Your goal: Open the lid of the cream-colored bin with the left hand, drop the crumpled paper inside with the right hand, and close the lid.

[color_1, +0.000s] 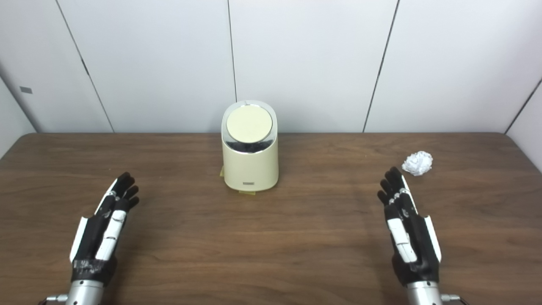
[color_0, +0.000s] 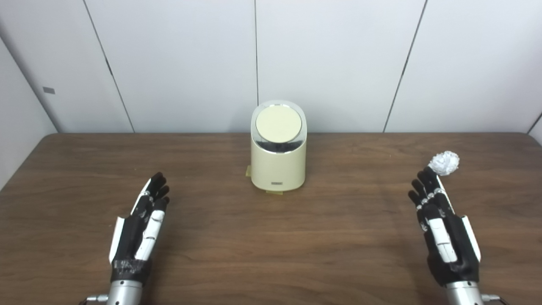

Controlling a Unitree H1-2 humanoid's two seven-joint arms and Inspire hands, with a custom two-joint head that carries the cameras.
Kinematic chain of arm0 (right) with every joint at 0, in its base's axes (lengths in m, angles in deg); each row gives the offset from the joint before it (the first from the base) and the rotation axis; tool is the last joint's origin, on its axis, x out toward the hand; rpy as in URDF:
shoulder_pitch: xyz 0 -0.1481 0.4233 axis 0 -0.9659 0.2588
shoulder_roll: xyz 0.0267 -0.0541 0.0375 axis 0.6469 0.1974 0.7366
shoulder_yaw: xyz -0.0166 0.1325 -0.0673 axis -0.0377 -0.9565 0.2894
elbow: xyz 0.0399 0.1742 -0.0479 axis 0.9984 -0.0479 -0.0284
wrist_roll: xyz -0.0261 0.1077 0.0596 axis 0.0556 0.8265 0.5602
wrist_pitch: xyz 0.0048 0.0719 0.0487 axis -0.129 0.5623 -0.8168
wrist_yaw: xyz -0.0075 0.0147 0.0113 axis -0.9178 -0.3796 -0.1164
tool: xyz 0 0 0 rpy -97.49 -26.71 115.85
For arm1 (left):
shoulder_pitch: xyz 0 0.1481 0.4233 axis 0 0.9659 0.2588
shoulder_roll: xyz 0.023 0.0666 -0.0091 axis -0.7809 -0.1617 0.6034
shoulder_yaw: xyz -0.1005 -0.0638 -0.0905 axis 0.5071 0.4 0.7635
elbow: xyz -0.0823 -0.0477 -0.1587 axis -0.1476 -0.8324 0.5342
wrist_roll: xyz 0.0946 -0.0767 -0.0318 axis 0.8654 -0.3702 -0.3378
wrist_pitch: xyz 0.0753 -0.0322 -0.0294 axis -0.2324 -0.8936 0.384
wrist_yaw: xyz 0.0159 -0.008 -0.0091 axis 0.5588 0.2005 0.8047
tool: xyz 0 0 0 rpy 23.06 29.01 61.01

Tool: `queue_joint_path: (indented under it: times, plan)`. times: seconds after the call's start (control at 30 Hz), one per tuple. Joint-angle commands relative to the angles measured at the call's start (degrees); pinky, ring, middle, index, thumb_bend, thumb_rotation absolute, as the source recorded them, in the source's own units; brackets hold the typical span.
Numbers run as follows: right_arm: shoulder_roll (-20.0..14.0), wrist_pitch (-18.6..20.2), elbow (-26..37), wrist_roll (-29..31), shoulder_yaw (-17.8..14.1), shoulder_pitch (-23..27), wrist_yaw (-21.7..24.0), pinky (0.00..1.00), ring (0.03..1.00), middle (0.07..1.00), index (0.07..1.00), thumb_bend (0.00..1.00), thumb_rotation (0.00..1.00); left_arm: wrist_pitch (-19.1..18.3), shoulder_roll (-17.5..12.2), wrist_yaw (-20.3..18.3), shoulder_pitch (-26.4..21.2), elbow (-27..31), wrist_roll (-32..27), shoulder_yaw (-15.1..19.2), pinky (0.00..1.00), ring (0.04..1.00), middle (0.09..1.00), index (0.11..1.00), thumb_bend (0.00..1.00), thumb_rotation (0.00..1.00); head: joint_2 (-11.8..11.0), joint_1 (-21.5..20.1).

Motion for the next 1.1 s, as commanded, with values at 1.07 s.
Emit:
queue_joint_path:
  times: [1.07]
  plan:
    - [-0.86, -7.48, -13.70, -1.06, 0.46, -4.29, 1.49, 0.93, 0.965, 0.977, 0.965, 0.54, 0.72, -22.81, -1.19, 1.31, -16.40, 7.93, 16.55, -8.85, 0.88, 0.910, 0.928, 0.949, 0.81, 0.45, -12.13, 2.88]
